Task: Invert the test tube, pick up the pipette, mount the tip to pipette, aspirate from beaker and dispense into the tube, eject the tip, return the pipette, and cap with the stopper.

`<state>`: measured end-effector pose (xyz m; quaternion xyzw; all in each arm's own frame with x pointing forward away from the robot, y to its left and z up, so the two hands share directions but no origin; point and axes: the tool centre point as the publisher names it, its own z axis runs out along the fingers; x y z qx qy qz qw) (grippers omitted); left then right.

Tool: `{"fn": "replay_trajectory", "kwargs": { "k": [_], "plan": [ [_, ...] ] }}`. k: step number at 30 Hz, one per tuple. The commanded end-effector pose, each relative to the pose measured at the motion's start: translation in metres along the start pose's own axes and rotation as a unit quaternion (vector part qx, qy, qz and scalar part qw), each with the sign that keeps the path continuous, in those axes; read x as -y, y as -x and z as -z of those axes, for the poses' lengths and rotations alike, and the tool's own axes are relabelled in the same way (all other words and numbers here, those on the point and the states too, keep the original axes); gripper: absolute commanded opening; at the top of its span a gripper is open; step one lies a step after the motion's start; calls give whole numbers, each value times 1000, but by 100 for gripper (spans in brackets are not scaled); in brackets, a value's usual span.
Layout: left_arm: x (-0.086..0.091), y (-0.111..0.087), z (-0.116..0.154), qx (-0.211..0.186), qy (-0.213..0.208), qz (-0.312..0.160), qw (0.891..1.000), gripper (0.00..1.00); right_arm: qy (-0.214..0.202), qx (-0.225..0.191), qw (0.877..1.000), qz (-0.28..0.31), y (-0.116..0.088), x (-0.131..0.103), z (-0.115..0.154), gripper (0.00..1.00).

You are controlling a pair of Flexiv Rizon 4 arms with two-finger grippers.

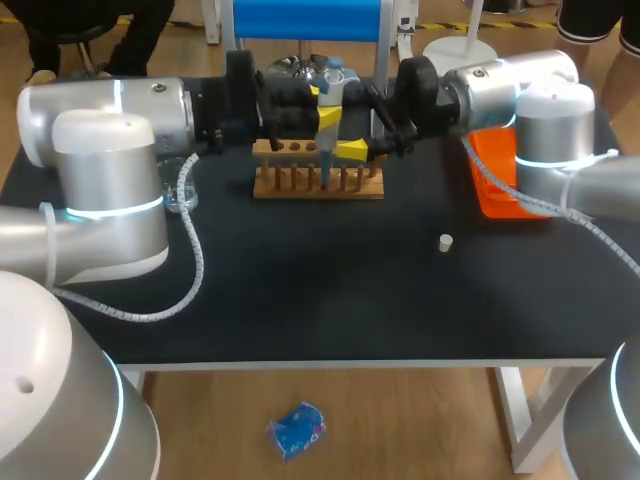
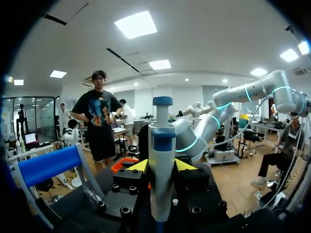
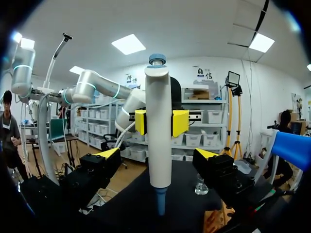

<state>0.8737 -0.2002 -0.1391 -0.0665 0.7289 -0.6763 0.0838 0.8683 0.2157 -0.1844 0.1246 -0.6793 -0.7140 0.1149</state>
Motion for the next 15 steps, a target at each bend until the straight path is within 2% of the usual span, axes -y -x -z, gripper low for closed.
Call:
{"fn": "replay_trajectory", "kwargs": {
  "k": [1, 5, 11, 15],
  "plan": [
    [3, -3, 16, 7, 1, -3, 1000, 0, -1, 2, 1000, -1, -1, -1, 2, 100],
    [2, -3, 31, 23, 7, -2, 1000, 0, -2, 3, 1000, -1, -2, -1, 2, 100],
    [1, 0, 55, 78, 17, 6, 997, 0, -9, 7, 1000, -2, -2, -1, 3, 100],
    [3, 7, 61, 117, 22, 12, 993, 0, -20, 37, 999, -8, -3, -3, 10, 100]
  ]
}}
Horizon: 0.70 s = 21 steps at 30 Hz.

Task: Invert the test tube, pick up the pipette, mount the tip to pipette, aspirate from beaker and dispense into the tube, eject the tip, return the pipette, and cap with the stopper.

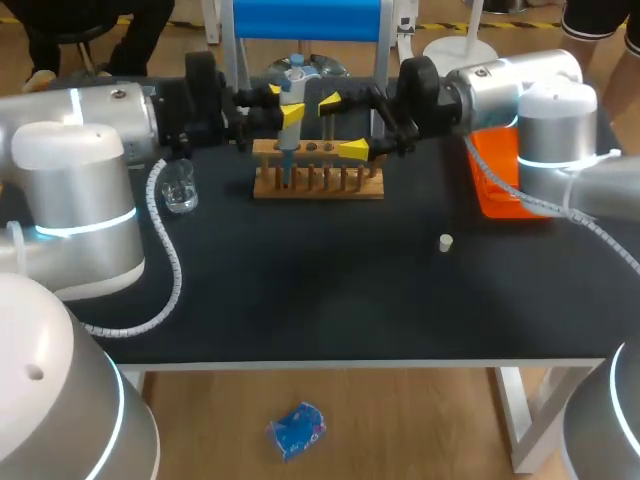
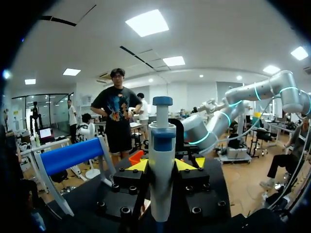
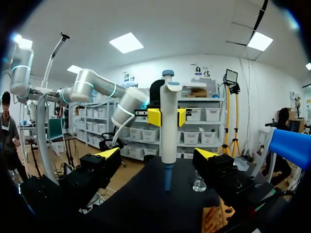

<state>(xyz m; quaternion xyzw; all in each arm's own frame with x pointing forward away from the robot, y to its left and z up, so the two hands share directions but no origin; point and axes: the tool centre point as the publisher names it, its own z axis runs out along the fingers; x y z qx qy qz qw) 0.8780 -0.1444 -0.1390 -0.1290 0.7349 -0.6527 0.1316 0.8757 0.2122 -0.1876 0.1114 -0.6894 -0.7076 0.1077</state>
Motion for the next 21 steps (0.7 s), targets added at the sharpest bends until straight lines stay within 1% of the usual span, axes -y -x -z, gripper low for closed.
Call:
{"fn": "replay_trajectory", "kwargs": {
  "k": [1, 2, 6, 7, 9, 10, 14, 15, 16, 18, 19, 21],
  "plan": [
    [7, -5, 9, 51, 0, 6, 999, 0, -10, 32, 999, -3, -7, -7, 10, 100],
    [8, -3, 9, 55, -5, 11, 998, 0, -12, 43, 999, -4, -6, -8, 14, 100],
    [13, 10, 4, 101, 3, 21, 995, 0, -21, 88, 996, -7, -6, -13, 30, 100],
    [14, 15, 4, 110, -2, 29, 994, 0, -24, 98, 995, -9, -7, -14, 32, 100],
    [16, 24, 1, 132, 7, 30, 991, 0, -28, 121, 992, -15, -7, -15, 41, 100],
    [17, 28, 0, 143, 10, 37, 989, 0, -31, 131, 991, -19, -7, -16, 45, 100],
    [22, 45, -7, 177, 16, 49, 983, 0, -45, 175, 983, -29, -4, -18, 60, 100],
    [23, 50, -9, 189, 15, 49, 981, 0, -51, 182, 982, -31, -3, -19, 62, 100],
    [23, 55, -10, 192, 17, 52, 980, 0, -60, 195, 978, -33, -1, -19, 66, 100],
    [25, 67, -12, 214, 10, 58, 975, 0, -67, 218, 973, -39, 3, -20, 72, 100],
    [25, 73, -13, 219, 11, 59, 974, 0, -74, 228, 970, -40, 5, -21, 75, 100],
    [27, 85, -15, 244, 15, 63, 968, 0, -83, 244, 966, -39, 10, -24, 80, 100]
  ]
}}
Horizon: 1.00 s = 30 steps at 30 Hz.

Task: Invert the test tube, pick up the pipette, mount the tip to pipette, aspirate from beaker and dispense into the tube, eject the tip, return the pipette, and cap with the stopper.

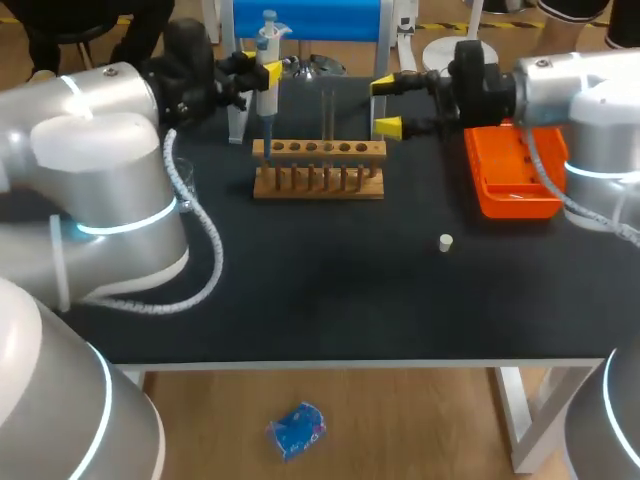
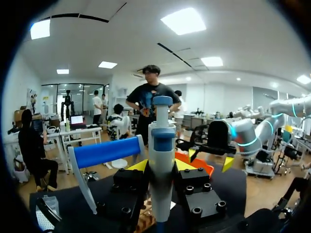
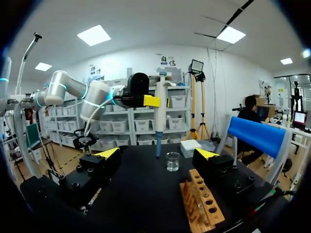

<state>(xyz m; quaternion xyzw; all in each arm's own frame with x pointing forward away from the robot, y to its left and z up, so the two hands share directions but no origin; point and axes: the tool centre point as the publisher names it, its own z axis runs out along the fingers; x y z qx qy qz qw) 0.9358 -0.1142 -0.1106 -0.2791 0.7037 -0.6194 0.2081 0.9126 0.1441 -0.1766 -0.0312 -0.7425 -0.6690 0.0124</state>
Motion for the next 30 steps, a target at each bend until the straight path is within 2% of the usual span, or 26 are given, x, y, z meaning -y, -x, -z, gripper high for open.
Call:
{"fn": "replay_trajectory", "kwargs": {
  "k": [1, 2, 18, 20, 23, 30],
  "plan": [
    [5, 16, -34, 92, -5, 14, 996, 0, -20, 86, 996, 2, 0, -13, 8, 100],
    [5, 20, -36, 101, -1, 20, 995, 0, -4, 83, 997, 0, 2, -17, 9, 100],
    [5, 20, -36, 101, -1, 20, 995, 0, -4, 83, 997, 0, 2, -17, 9, 100],
    [2, 30, -47, 119, 5, 25, 993, 0, -23, 123, 992, -9, 16, -12, 6, 100],
    [1, 45, -57, 136, 6, 38, 990, 0, -37, 158, 987, -17, 32, -9, 3, 100],
    [-12, 80, -76, 179, 34, 56, 982, 0, -48, 202, 978, -37, 62, -3, 0, 100]
  ]
}}
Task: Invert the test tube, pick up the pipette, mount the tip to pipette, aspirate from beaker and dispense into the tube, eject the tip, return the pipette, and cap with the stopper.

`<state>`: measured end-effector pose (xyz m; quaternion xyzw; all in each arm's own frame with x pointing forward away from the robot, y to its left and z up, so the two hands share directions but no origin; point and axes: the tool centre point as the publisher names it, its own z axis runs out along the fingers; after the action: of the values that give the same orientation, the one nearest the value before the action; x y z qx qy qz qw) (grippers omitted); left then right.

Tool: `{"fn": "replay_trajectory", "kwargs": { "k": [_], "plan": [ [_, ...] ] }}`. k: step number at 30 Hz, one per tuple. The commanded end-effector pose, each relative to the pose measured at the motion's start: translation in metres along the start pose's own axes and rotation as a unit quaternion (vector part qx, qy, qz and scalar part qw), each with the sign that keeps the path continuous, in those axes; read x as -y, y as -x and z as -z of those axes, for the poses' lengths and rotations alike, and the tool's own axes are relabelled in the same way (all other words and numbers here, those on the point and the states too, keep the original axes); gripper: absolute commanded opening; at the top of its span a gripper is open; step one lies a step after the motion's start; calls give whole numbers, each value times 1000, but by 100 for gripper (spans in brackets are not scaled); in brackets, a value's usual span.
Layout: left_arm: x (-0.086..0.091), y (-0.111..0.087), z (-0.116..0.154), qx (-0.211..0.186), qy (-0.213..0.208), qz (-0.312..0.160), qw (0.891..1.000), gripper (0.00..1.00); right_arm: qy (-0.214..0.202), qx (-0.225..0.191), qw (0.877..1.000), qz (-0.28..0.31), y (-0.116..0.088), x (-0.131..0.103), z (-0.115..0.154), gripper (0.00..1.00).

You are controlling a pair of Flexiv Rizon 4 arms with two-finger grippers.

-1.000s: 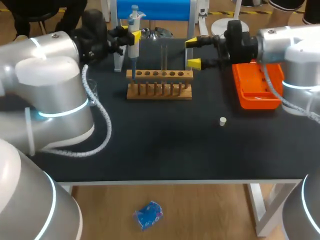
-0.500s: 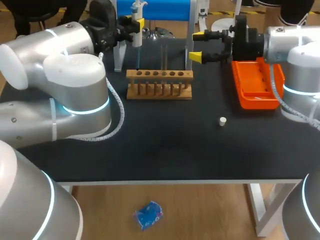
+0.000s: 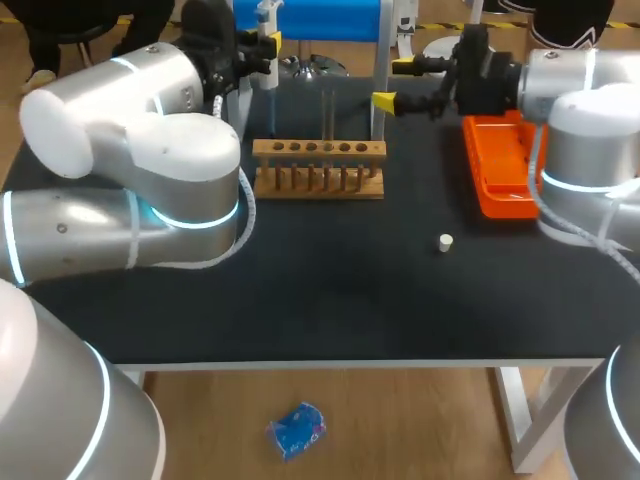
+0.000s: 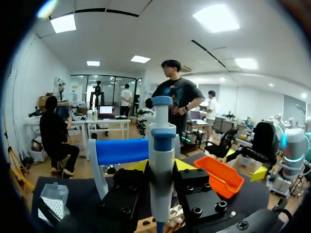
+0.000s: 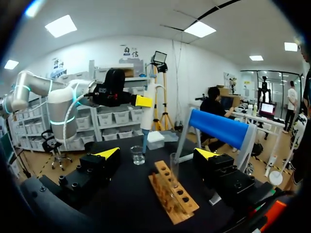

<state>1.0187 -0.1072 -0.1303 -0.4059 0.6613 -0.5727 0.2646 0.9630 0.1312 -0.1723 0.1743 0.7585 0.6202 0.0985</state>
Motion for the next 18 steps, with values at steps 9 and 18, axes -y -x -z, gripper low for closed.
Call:
{"fn": "replay_trajectory", "kwargs": {
  "k": [9, 18],
  "plan": [
    [-8, 31, -52, 63, 48, 9, 997, 0, -14, 12, 1000, -16, 34, 4, -34, 100],
    [-10, 53, -65, 117, 60, 26, 991, 0, -27, 6, 999, -18, 49, -2, -59, 100]
  ]
}}
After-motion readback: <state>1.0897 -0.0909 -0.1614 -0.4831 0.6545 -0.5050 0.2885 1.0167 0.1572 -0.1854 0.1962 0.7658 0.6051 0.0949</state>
